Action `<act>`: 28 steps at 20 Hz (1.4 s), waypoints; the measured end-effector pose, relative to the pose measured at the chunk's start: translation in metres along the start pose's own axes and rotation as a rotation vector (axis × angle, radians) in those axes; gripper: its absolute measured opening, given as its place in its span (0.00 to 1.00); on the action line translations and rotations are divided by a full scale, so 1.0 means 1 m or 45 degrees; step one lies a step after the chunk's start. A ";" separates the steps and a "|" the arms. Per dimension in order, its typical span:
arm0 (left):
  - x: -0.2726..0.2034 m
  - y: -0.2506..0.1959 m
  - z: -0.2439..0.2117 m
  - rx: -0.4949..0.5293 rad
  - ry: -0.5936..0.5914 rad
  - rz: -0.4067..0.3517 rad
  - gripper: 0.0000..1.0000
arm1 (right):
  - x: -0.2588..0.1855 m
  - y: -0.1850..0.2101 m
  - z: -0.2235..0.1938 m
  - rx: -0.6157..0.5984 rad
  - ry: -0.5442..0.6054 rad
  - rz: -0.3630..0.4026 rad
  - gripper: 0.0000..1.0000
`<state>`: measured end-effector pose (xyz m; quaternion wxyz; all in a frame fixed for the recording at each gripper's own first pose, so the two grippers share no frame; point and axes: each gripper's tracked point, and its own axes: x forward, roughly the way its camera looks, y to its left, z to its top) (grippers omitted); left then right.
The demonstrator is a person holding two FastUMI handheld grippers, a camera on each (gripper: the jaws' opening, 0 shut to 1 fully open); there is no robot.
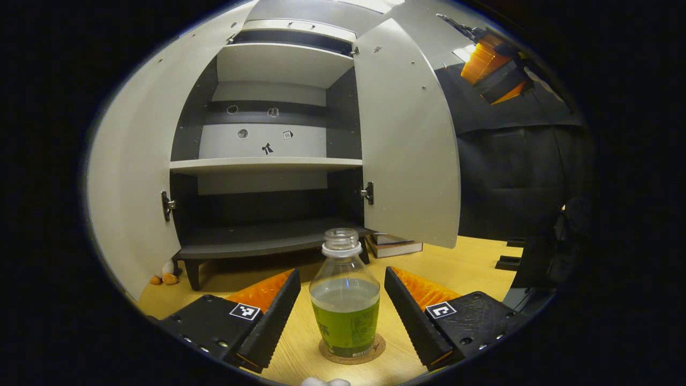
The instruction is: Grasp the bottle in the cabinet with the left hand and place it on the coaster, then close the right door with the right hand and the left door with the left hand.
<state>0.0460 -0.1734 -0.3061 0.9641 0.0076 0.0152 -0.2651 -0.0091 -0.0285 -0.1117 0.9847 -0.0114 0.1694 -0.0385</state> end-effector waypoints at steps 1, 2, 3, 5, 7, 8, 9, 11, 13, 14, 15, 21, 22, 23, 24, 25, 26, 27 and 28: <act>0.000 0.002 0.012 -0.003 -0.020 0.008 0.96 | 0.000 0.001 0.000 0.006 -0.005 0.003 0.83; 0.002 0.001 0.025 -0.010 -0.034 0.000 0.96 | 0.001 0.002 0.001 0.010 -0.009 0.005 0.83; 0.002 0.001 0.037 -0.014 -0.042 -0.003 0.96 | 0.001 0.002 0.002 0.016 -0.015 0.006 0.83; 0.005 0.005 0.065 -0.027 -0.062 0.002 0.96 | 0.001 0.002 0.003 0.029 -0.031 0.008 0.83; 0.008 0.012 0.094 -0.027 -0.069 0.015 0.96 | 0.001 0.002 0.007 0.044 -0.050 0.010 0.83; 0.009 0.015 0.109 -0.026 -0.075 0.019 0.96 | 0.000 0.002 0.008 0.050 -0.061 0.009 0.83; 0.009 0.022 0.126 -0.024 -0.088 0.045 0.96 | 0.000 0.003 0.011 0.054 -0.074 0.011 0.83; 0.005 0.038 0.155 -0.024 -0.103 0.102 0.96 | -0.001 0.002 0.017 0.048 -0.105 0.004 0.83; -0.002 0.055 0.179 -0.020 -0.091 0.157 0.97 | -0.002 0.003 0.024 0.051 -0.140 0.006 0.83; -0.008 0.064 0.190 -0.020 -0.086 0.181 0.96 | -0.002 0.003 0.026 0.053 -0.155 0.008 0.83; -0.014 0.074 0.203 -0.019 -0.088 0.205 0.96 | -0.003 0.004 0.030 0.056 -0.169 0.009 0.83; -0.072 0.133 0.248 0.071 -0.050 0.445 0.96 | -0.003 0.001 0.046 0.048 -0.237 0.014 0.83; -0.082 0.141 0.251 0.084 -0.047 0.482 0.96 | -0.003 -0.001 0.049 0.052 -0.244 0.013 0.83; -0.092 0.147 0.253 0.087 -0.039 0.514 0.96 | -0.003 -0.004 0.054 0.059 -0.254 0.015 0.83; -0.102 0.152 0.254 0.083 -0.029 0.539 0.96 | -0.002 -0.006 0.059 0.067 -0.267 0.017 0.83; -0.111 0.158 0.256 0.070 -0.021 0.566 0.96 | -0.002 -0.009 0.063 0.072 -0.279 0.018 0.83; -0.119 0.163 0.254 0.044 -0.004 0.590 0.96 | -0.002 -0.012 0.067 0.075 -0.292 0.018 0.83; -0.129 0.166 0.252 0.018 0.013 0.614 0.96 | -0.002 -0.015 0.072 0.080 -0.309 0.018 0.83; -0.138 0.169 0.249 -0.002 0.021 0.641 0.96 | -0.001 -0.017 0.074 0.082 -0.319 0.022 0.83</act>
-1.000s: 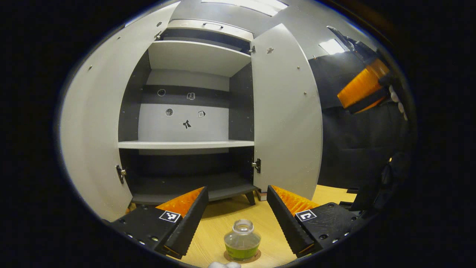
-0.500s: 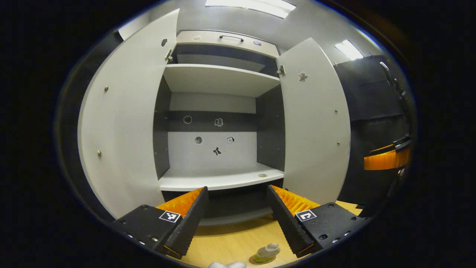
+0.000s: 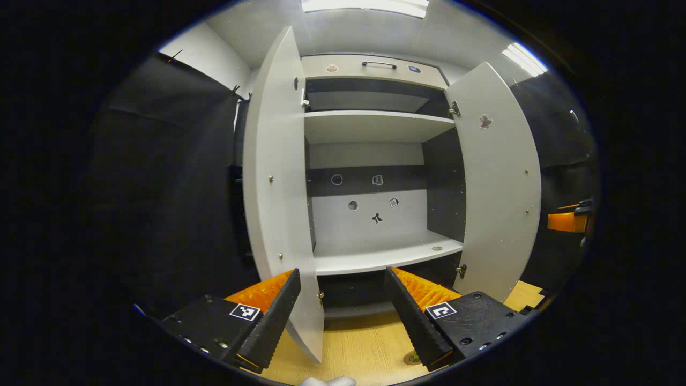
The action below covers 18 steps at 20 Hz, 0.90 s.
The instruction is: Grasp the bottle in the cabinet with the left hand and place it on the coaster, then close the right door with the right hand and the left door with the left hand.
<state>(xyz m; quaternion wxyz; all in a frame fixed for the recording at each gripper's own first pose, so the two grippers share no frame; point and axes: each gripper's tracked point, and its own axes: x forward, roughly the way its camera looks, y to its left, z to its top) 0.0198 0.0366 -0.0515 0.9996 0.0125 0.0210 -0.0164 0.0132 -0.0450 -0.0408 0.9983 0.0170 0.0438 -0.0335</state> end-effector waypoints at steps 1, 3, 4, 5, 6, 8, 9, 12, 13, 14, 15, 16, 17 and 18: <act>-0.005 0.005 0.001 -0.009 0.004 0.029 0.96 | 0.001 -0.002 0.002 0.000 -0.010 0.004 0.83; -0.015 0.014 0.002 0.006 0.002 0.076 0.96 | 0.003 -0.011 0.006 -0.006 -0.026 0.003 0.83; -0.019 0.016 0.004 0.020 0.003 0.094 0.96 | 0.005 -0.019 0.007 -0.003 -0.030 -0.003 0.83; -0.022 0.017 0.005 0.028 -0.001 0.107 0.96 | 0.009 -0.030 0.012 0.004 -0.036 -0.013 0.83; -0.023 0.017 0.006 0.028 0.002 0.116 0.96 | 0.014 -0.043 0.016 0.010 -0.039 -0.030 0.83; -0.028 0.014 0.005 0.027 0.022 0.138 0.96 | 0.025 -0.073 0.028 0.033 -0.050 -0.072 0.83; -0.031 0.012 0.005 0.028 0.024 0.147 0.96 | 0.031 -0.089 0.038 0.050 -0.071 -0.095 0.83; -0.032 0.000 0.008 0.006 0.027 0.153 0.96 | 0.049 -0.132 0.059 0.061 -0.095 -0.151 0.83; -0.031 -0.005 0.008 -0.007 0.034 0.157 0.96 | 0.056 -0.140 0.064 0.058 -0.086 -0.145 0.82; -0.031 -0.009 0.009 -0.016 0.034 0.161 0.96 | 0.062 -0.145 0.070 0.057 -0.086 -0.134 0.82; -0.031 -0.012 0.010 -0.021 0.036 0.170 0.96 | 0.068 -0.148 0.073 0.048 -0.087 -0.126 0.82; -0.030 -0.015 0.011 -0.021 0.036 0.177 0.96 | 0.074 -0.151 0.076 0.035 -0.093 -0.120 0.82; -0.029 -0.018 0.011 -0.022 0.038 0.185 0.96 | 0.080 -0.151 0.080 0.023 -0.095 -0.105 0.82; -0.030 -0.021 0.013 -0.027 0.038 0.192 0.96 | 0.085 -0.147 0.083 0.014 -0.093 -0.078 0.83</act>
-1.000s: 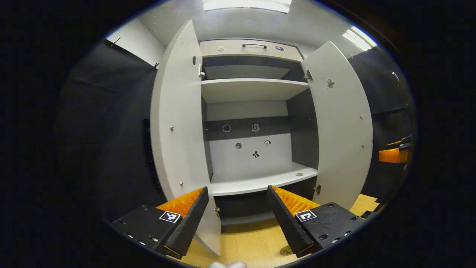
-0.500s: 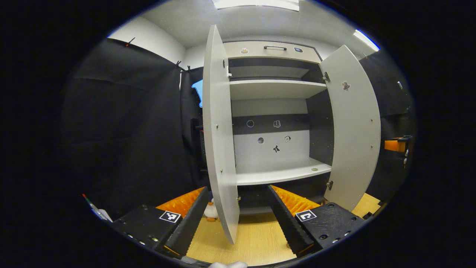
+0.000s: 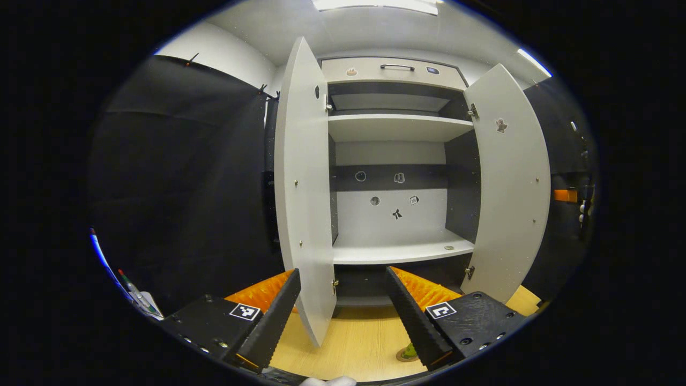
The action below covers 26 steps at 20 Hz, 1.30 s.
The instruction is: Grasp the bottle in the cabinet with the left hand and place it on the coaster, then close the right door with the right hand and the left door with the left hand.
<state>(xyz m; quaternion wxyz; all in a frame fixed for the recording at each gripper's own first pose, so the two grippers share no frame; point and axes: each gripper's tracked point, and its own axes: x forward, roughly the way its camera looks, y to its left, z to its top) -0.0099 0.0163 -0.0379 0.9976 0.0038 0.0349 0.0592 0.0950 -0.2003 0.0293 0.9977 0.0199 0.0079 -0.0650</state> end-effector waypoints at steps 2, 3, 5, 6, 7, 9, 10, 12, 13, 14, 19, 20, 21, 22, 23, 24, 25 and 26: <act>-0.001 -0.004 -0.001 -0.016 0.013 0.011 0.96 | 0.009 0.010 0.002 -0.012 0.004 0.052 0.82; -0.001 -0.005 -0.001 -0.018 0.018 0.022 0.96 | 0.013 0.014 0.002 -0.018 0.007 0.072 0.83; -0.002 -0.005 0.000 -0.009 0.023 0.044 0.96 | 0.018 0.028 0.002 -0.026 0.014 0.140 0.82; -0.003 -0.006 -0.001 -0.007 0.029 0.050 0.96 | 0.018 0.039 0.000 -0.029 0.023 0.191 0.82; -0.003 -0.007 -0.001 -0.006 0.033 0.052 0.96 | 0.020 0.039 0.001 -0.046 0.026 0.191 0.82; -0.003 -0.010 -0.001 -0.002 0.038 0.060 0.96 | 0.020 0.044 0.002 -0.075 0.042 0.221 0.81; -0.003 -0.012 -0.002 -0.001 0.041 0.061 0.96 | 0.020 0.046 0.002 -0.075 0.052 0.235 0.81; -0.002 -0.016 -0.001 -0.006 0.043 0.059 0.96 | 0.020 0.048 0.000 -0.052 0.072 0.264 0.81; -0.002 -0.017 -0.001 -0.010 0.043 0.060 0.96 | 0.020 0.050 0.000 -0.046 0.077 0.276 0.81; -0.002 -0.019 0.001 -0.012 0.039 0.060 0.96 | 0.019 0.053 -0.001 -0.045 0.080 0.282 0.81; -0.002 -0.024 0.008 -0.003 0.031 0.064 0.95 | 0.015 0.079 -0.004 -0.059 0.094 0.379 0.81; -0.002 -0.024 0.009 -0.005 0.031 0.066 0.96 | 0.014 0.088 -0.006 -0.061 0.106 0.409 0.81; -0.001 -0.024 0.008 -0.008 0.036 0.070 0.96 | 0.013 0.095 -0.005 -0.057 0.104 0.430 0.80; -0.003 -0.023 0.008 -0.011 0.041 0.076 0.96 | 0.013 0.105 -0.007 -0.063 0.108 0.455 0.79; -0.004 -0.021 0.008 -0.013 0.041 0.084 0.96 | 0.012 0.114 -0.008 -0.066 0.107 0.478 0.79; -0.007 -0.020 0.008 -0.013 0.039 0.093 0.96 | 0.013 0.121 -0.008 -0.071 0.107 0.492 0.79; -0.009 -0.018 0.009 -0.009 0.037 0.101 0.96 | 0.013 0.127 -0.008 -0.079 0.103 0.503 0.79; -0.011 -0.016 0.009 -0.002 0.038 0.112 0.96 | 0.013 0.133 -0.008 -0.085 0.100 0.512 0.79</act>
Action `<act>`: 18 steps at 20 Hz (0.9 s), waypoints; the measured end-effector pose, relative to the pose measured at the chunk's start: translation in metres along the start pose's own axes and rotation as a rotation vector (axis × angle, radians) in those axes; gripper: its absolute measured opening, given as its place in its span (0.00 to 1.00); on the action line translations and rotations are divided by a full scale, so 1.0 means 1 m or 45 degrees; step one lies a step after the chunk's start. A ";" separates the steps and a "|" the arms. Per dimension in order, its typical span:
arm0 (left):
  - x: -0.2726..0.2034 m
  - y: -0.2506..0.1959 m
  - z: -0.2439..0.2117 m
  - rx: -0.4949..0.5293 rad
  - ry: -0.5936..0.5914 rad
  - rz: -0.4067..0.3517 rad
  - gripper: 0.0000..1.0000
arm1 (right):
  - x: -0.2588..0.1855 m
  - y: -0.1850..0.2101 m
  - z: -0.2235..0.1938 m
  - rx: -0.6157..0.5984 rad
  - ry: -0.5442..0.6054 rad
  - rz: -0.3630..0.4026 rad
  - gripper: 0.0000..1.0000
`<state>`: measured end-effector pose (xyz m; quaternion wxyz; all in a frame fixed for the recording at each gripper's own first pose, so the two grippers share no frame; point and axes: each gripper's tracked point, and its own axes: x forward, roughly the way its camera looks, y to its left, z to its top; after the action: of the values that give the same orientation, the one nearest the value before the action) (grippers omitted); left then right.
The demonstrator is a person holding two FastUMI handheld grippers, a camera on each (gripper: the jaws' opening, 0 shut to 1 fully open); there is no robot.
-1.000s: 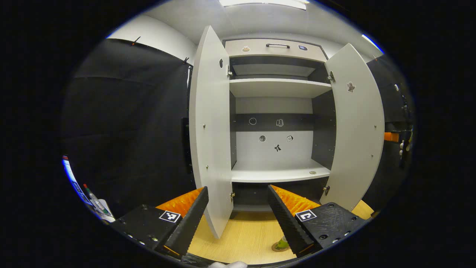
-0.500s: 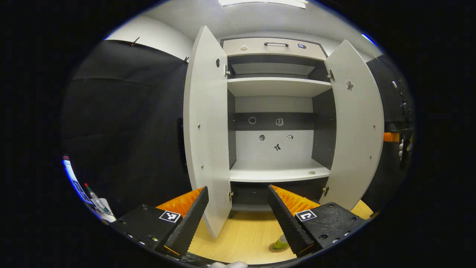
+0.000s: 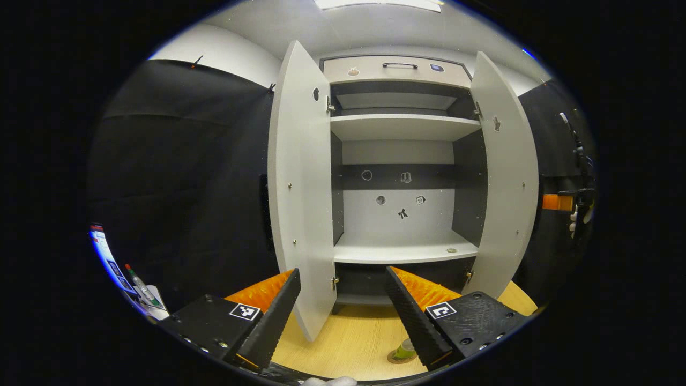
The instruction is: Grasp the bottle in the cabinet with the left hand and place it on the coaster, then close the right door with the right hand and the left door with the left hand.
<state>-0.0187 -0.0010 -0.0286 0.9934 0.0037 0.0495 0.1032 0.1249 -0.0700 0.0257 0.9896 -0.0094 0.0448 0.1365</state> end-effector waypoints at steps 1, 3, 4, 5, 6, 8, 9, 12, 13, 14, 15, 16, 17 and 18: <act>-0.001 0.004 0.001 0.008 -0.001 0.013 0.96 | 0.002 0.005 0.000 -0.004 -0.002 0.007 0.79; -0.004 0.007 0.000 0.010 0.003 0.026 0.96 | 0.008 0.016 0.000 -0.005 -0.004 0.028 0.79; -0.006 0.007 -0.001 0.011 0.004 0.028 0.96 | 0.011 0.022 0.000 -0.004 -0.006 0.042 0.79; -0.007 0.009 0.000 0.015 0.004 0.034 0.96 | 0.016 0.029 0.000 -0.005 -0.006 0.058 0.79; -0.008 0.010 0.001 0.020 0.001 0.039 0.96 | 0.019 0.034 0.000 -0.002 -0.007 0.074 0.79; -0.010 0.013 0.000 0.022 -0.004 0.051 0.96 | 0.025 0.048 0.002 -0.007 -0.016 0.111 0.79; -0.010 0.015 -0.001 0.023 -0.004 0.057 0.96 | 0.027 0.054 0.004 -0.008 -0.025 0.128 0.79; -0.010 0.019 -0.001 0.019 -0.003 0.063 0.96 | 0.027 0.065 0.008 -0.029 -0.052 0.143 0.79; -0.011 0.022 0.000 0.016 -0.005 0.066 0.96 | 0.026 0.066 0.009 -0.038 -0.056 0.142 0.79; -0.010 0.024 0.000 0.013 -0.003 0.070 0.96 | 0.025 0.067 0.009 -0.041 -0.055 0.145 0.79; -0.009 0.026 -0.001 0.010 -0.003 0.071 0.96 | 0.024 0.068 0.008 -0.039 -0.054 0.147 0.79; -0.008 0.027 -0.001 0.009 -0.003 0.069 0.96 | 0.023 0.067 0.008 -0.038 -0.051 0.143 0.79; -0.006 0.028 -0.001 0.010 -0.004 0.066 0.95 | 0.021 0.067 0.007 -0.038 -0.047 0.137 0.79; -0.004 0.030 -0.001 0.013 -0.003 0.063 0.96 | 0.020 0.066 0.006 -0.038 -0.043 0.129 0.79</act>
<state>-0.0288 0.0273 -0.0289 0.9906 0.0101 0.0487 0.1274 0.1264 -0.0008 0.0291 0.9818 -0.0194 0.0265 0.1873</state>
